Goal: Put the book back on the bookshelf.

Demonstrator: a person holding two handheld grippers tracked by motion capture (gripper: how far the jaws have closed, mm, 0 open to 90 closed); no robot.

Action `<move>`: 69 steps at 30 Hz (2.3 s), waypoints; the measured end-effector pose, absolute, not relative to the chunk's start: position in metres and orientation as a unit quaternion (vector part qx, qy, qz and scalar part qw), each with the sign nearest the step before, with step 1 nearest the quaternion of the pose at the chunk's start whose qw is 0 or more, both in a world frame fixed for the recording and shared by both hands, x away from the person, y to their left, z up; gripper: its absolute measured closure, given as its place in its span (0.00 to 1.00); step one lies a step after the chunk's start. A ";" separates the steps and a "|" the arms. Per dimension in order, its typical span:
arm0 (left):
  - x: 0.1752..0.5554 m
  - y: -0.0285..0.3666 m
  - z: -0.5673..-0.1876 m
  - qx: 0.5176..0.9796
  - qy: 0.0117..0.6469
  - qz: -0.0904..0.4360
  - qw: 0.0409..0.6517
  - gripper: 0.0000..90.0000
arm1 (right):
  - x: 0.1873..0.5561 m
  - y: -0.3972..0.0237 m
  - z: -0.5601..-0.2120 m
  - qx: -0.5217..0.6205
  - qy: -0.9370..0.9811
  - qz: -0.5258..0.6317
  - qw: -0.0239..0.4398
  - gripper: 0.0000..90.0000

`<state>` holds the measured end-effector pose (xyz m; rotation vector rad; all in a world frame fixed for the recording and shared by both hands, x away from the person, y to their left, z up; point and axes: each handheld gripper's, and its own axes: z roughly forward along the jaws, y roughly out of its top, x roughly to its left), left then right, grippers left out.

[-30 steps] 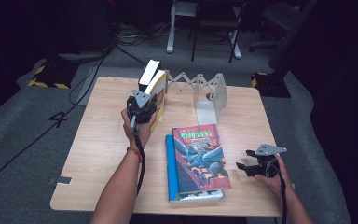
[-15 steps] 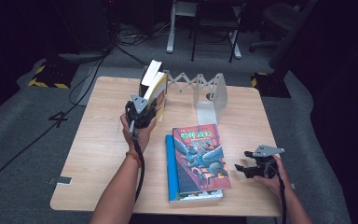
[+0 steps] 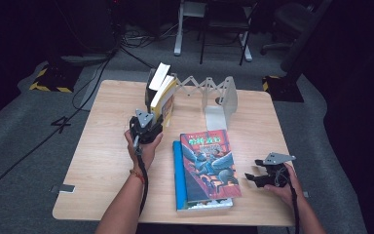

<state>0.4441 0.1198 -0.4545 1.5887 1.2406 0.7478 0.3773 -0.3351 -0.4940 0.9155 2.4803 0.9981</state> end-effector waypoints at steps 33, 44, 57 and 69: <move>0.466 0.089 -0.470 0.642 0.557 0.302 0.432 0.82 | 0.381 -0.334 -0.498 0.316 0.869 0.351 0.147 0.28; 0.464 0.093 -0.472 0.646 0.553 0.279 0.447 0.76 | 0.380 -0.334 -0.498 0.316 0.869 0.352 0.147 0.28; 0.432 0.116 -0.471 0.698 0.482 0.266 0.457 0.53 | 0.379 -0.335 -0.499 0.319 0.867 0.354 0.146 0.28; 0.428 0.131 -0.481 0.735 0.454 0.249 0.438 0.82 | 0.380 -0.335 -0.499 0.320 0.866 0.356 0.145 0.28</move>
